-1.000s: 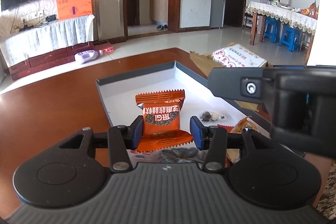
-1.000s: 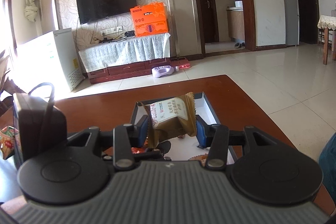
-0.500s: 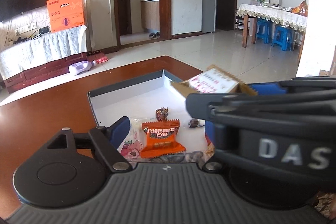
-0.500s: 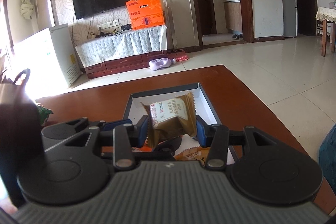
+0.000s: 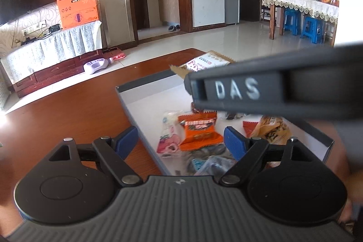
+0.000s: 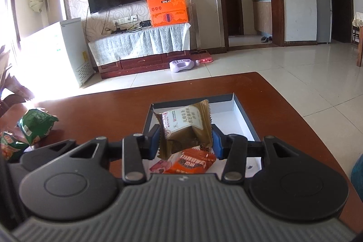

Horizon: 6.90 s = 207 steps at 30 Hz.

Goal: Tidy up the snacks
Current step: 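Open the left tool to drop the wafer while right tool releases the cake, then move both open tools back to the snack pile, then grasp the prawn cracker bag with left tool while right tool grasps the green bag, then carry the prawn cracker bag and green bag over the grey box with both tools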

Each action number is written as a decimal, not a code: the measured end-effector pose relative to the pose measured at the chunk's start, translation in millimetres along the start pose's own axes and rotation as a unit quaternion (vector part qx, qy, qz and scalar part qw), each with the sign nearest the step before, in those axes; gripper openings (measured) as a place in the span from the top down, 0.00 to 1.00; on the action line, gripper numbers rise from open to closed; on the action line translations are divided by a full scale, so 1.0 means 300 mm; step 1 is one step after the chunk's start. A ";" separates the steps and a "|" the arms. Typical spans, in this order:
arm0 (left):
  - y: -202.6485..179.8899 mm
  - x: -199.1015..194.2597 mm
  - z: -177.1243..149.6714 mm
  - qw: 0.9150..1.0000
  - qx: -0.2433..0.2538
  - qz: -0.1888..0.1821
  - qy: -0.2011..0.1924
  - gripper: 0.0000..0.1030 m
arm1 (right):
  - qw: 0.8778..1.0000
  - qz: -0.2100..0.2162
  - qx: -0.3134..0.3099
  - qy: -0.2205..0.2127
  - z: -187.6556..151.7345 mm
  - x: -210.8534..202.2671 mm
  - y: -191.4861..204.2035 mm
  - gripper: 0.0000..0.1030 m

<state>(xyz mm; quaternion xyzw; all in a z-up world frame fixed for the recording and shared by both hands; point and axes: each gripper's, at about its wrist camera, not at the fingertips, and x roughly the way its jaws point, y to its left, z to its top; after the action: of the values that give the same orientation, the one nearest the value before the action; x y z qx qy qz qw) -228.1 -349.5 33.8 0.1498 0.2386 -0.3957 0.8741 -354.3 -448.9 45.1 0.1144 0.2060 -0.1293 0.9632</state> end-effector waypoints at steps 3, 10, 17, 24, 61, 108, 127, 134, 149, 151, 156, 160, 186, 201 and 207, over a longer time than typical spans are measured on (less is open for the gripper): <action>0.020 -0.003 -0.006 1.000 0.002 0.003 0.005 0.15 | 1.000 -0.005 0.003 0.011 0.002 0.041 -0.011 0.53; 0.030 -0.008 -0.016 1.000 0.005 0.008 0.012 0.15 | 0.999 -0.013 0.003 0.043 -0.004 0.127 -0.014 0.52; 0.042 -0.010 -0.012 1.000 0.001 0.010 0.013 0.15 | 0.998 -0.023 -0.004 0.049 -0.034 0.123 -0.001 0.44; 0.041 -0.027 -0.010 1.000 0.007 0.011 0.006 0.13 | 0.999 -0.025 0.012 0.033 -0.045 0.053 -0.001 0.35; 0.835 -0.530 -0.313 0.953 0.015 0.297 0.053 0.02 | 0.993 0.118 -0.025 0.000 -0.116 0.022 0.627 0.23; 1.149 -0.547 -0.380 0.944 -0.167 0.248 0.137 0.27 | 0.986 0.078 0.026 0.147 -0.063 0.442 1.288 0.14; 1.046 -0.507 -0.400 0.956 -0.115 0.238 0.125 0.25 | 0.979 0.140 -0.069 0.132 -0.098 0.283 1.062 0.37; 0.893 -0.436 -0.357 0.967 -0.061 0.224 0.105 0.23 | 0.978 0.135 -0.102 0.119 -0.105 0.131 0.875 0.37; 0.752 -0.392 -0.312 0.972 -0.075 0.204 0.092 0.27 | 0.980 0.129 -0.117 0.096 -0.168 -0.014 0.632 0.37; 0.727 -0.386 -0.304 0.973 -0.073 0.201 0.093 0.27 | 0.979 0.136 -0.120 0.097 -0.185 -0.009 0.618 0.37; 0.674 -0.365 -0.263 0.975 -0.078 0.185 0.091 0.28 | 0.979 0.143 -0.117 0.089 -0.184 -0.033 0.574 0.37; 0.595 -0.348 -0.222 0.978 -0.069 0.179 0.080 0.29 | 0.981 0.142 -0.108 0.083 -0.183 -0.055 0.527 0.37; 0.283 -0.288 0.030 0.987 -0.069 0.148 0.002 0.29 | 0.995 0.083 -0.056 0.022 -0.120 -0.143 0.301 0.37; 0.054 -0.107 0.172 0.996 -0.036 0.080 -0.026 0.29 | 0.998 0.016 -0.044 0.032 -0.101 -0.173 0.132 0.37; -0.035 0.031 0.223 0.998 -0.027 0.054 -0.020 0.29 | 0.998 -0.004 -0.035 0.044 -0.121 -0.173 0.067 0.37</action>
<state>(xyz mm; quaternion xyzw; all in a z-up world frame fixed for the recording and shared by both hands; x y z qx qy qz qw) -210.7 -392.2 84.3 0.1307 0.2230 -0.3447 0.9024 -407.5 -409.5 38.3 0.0856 0.2533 -0.1205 0.9560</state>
